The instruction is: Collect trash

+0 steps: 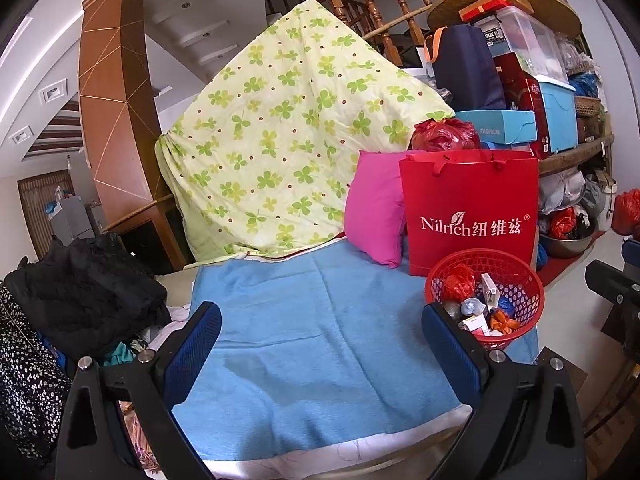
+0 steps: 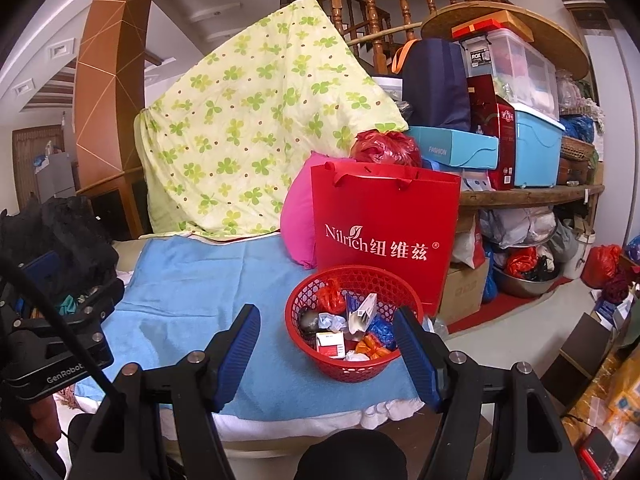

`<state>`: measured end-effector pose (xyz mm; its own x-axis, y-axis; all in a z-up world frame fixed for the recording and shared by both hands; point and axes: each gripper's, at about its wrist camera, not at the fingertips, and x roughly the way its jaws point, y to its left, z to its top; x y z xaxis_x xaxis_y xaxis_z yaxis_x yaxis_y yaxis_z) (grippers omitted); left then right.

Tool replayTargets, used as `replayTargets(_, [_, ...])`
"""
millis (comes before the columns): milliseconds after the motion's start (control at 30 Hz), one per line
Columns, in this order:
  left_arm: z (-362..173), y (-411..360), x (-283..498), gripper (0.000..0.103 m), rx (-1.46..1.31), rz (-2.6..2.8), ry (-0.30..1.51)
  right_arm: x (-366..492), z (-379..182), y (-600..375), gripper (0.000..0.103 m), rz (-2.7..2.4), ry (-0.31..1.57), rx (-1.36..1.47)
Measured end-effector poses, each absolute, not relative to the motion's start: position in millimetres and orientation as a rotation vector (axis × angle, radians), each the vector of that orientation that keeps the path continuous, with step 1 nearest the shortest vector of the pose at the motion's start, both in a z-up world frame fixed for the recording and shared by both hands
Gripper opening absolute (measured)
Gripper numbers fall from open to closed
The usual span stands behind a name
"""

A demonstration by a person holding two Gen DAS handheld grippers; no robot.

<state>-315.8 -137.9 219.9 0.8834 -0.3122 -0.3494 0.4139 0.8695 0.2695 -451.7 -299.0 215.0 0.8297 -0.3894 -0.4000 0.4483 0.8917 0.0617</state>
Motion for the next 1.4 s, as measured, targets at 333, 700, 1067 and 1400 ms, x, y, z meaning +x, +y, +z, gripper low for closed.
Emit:
replayTargets(333, [220, -132, -314, 0.100, 0.348, -0.379, 0.294, -448, 214, -298, 0.072, -0.446, 0.394, 0.155])
replayTargets(700, [216, -127, -309, 0.100, 0.344, -0.362, 0.298, -441, 211, -295, 0.072, -0.437, 0.407, 0.162])
replayTargets(1067, [213, -122, -308, 0.100, 0.337, -0.354, 0.309, -439, 210, -293, 0.072, -0.434, 0.408, 0.160])
replayTargets(1400, [212, -120, -306, 0.100, 0.334, -0.357, 0.311, -437, 209, -293, 0.072, -0.436, 0.409, 0.156])
